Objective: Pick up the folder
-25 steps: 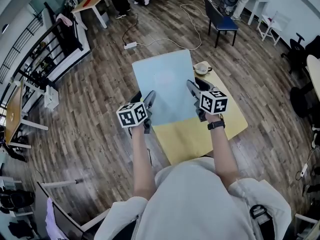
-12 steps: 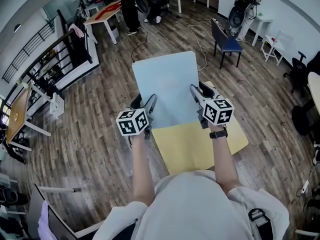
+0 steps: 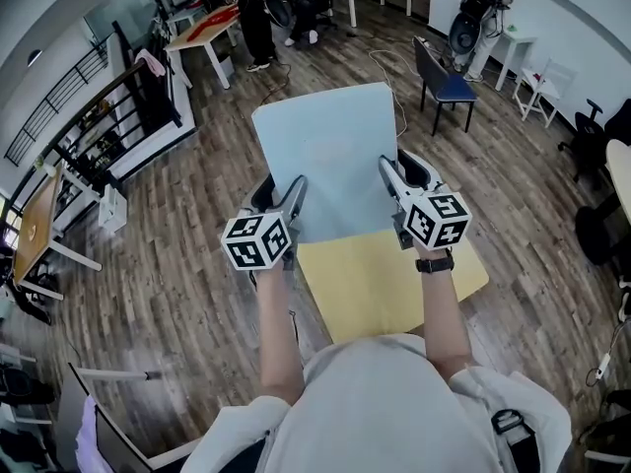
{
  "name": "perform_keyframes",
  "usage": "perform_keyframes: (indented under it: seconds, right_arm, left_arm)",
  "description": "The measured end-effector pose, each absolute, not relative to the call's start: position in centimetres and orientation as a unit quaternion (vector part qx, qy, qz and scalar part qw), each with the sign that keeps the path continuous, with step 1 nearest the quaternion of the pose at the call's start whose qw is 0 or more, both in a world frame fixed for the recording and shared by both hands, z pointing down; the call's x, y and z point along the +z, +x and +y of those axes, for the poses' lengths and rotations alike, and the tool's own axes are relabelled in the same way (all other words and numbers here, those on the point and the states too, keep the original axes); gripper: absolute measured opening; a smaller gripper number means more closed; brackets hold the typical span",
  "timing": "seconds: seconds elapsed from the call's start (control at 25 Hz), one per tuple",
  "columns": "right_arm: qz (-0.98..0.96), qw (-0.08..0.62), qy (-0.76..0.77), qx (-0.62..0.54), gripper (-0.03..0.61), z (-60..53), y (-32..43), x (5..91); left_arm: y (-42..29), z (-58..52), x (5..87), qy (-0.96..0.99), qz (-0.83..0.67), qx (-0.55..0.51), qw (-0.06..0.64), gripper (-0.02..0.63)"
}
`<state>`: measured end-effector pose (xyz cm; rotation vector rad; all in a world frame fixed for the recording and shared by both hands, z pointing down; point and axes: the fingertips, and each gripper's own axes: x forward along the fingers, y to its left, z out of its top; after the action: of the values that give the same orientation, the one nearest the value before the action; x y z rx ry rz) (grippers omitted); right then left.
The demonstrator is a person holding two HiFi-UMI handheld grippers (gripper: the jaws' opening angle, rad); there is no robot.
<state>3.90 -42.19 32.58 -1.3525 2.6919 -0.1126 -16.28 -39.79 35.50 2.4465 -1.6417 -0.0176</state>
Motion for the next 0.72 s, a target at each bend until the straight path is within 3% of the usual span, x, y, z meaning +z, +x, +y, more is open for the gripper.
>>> perform_keyframes:
  seconds: [0.72]
  right_arm:
    - [0.889, 0.051, -0.454, -0.031, 0.163, -41.8, 5.0, 33.1]
  left_arm:
    - [-15.2, -39.5, 35.9, 0.828, -0.553, -0.005, 0.093, 0.275]
